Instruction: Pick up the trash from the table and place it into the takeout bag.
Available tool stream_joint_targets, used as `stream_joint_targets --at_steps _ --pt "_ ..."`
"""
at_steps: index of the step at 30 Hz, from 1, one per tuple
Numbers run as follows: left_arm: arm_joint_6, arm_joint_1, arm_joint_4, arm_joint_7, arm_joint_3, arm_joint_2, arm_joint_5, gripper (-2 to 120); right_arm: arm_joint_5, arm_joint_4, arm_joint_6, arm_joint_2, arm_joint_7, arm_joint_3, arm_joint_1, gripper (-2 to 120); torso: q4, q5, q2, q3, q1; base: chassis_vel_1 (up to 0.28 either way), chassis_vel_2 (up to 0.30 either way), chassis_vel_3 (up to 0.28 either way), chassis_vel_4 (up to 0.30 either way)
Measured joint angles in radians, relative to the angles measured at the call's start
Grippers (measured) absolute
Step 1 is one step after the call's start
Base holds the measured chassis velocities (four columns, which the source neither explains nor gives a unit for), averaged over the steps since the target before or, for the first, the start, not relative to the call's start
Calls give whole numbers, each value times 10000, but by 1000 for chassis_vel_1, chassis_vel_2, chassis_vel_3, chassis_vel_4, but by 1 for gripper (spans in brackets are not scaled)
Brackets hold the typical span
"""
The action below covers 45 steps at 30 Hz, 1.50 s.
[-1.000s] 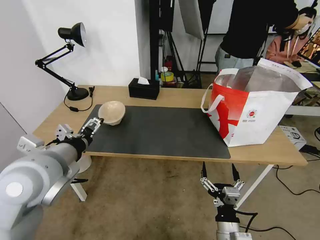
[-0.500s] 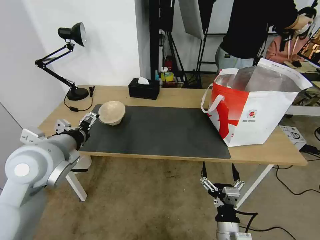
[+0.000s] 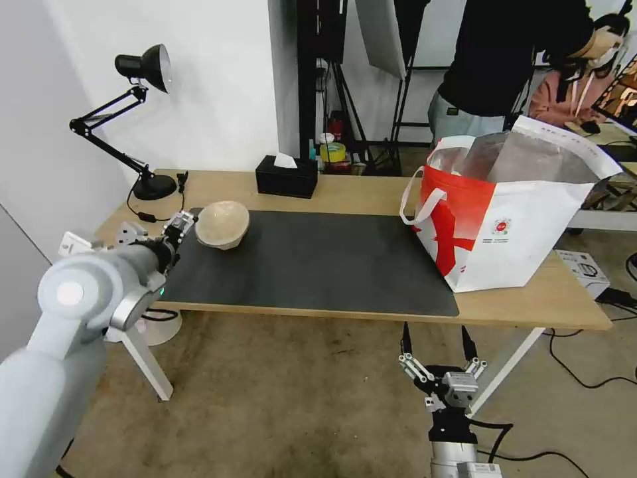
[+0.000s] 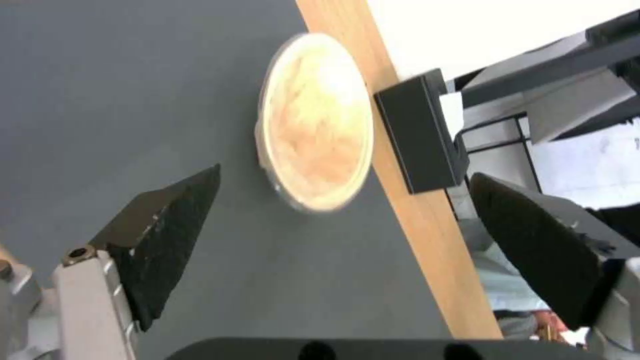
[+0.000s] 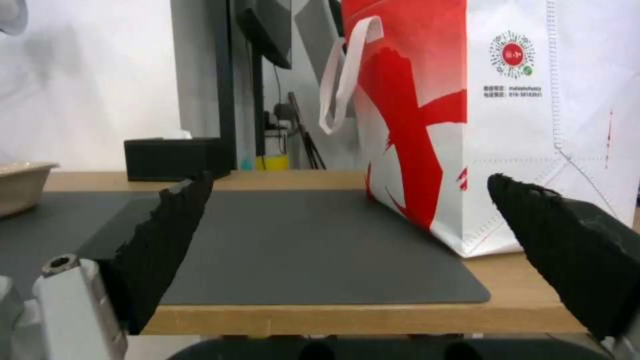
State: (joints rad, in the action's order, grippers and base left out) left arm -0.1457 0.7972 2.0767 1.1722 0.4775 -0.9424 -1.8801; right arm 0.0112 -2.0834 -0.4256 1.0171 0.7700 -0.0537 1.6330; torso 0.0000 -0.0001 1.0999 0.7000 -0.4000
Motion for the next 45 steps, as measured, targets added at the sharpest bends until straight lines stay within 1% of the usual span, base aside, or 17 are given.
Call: stream_joint_targets --at_steps 2,4,8,10,12,20,26,27,30,32,37,45 --pt "-6 -83 -96 -1 -19 -19 14 100 0 0 0 0 0 0 0 100 -1 0 0 0 0 0 0 0 0" --pt "-29 -382 -434 -1 -79 -89 105 100 0 0 0 0 0 0 0 100 -1 0 0 0 0 0 0 0 0" --pt "-96 -548 -709 -9 -116 -105 217 100 0 0 0 0 0 0 0 100 -1 0 0 0 0 0 0 0 0" --pt "-196 -727 -984 -39 -139 -104 273 100 0 0 0 0 0 0 0 100 0 0 0 0 0 0 0 0 0" --pt "-207 -773 -1038 -46 -146 -103 274 100 0 0 -1 0 0 0 0 100 0 -1 0 0 1 0 0 0 0" --pt "-260 -1524 -1646 -70 -291 -213 370 100 0 0 0 0 0 0 0 100 0 1 0 1 1 0 0 0 0" --pt "-274 -1782 -1850 -70 -466 -326 438 100 0 0 0 0 0 0 0 100 0 1 1 1 1 0 0 0 0" --pt "-302 -1921 -2107 -71 -624 -415 537 100 0 0 -1 0 0 0 0 100 -1 1 2 0 1 0 0 0 0" --pt "-326 -2027 -2465 -151 -783 -500 671 100 0 0 0 0 0 0 0 100 -1 1 2 0 0 0 0 0 0" --pt "-330 -2033 -2502 -167 -797 -507 689 100 0 0 -1 0 0 0 0 100 0 1 2 1 1 0 0 0 0" --pt "-357 -2094 -2928 -352 -897 -624 968 100 0 0 -1 0 0 0 0 100 0 0 2 1 0 0 0 0 0" --pt "-358 -2160 -3181 -371 -947 -645 1139 100 0 0 -1 0 0 0 -1 100 0 1 1 0 0 0 0 0 0"
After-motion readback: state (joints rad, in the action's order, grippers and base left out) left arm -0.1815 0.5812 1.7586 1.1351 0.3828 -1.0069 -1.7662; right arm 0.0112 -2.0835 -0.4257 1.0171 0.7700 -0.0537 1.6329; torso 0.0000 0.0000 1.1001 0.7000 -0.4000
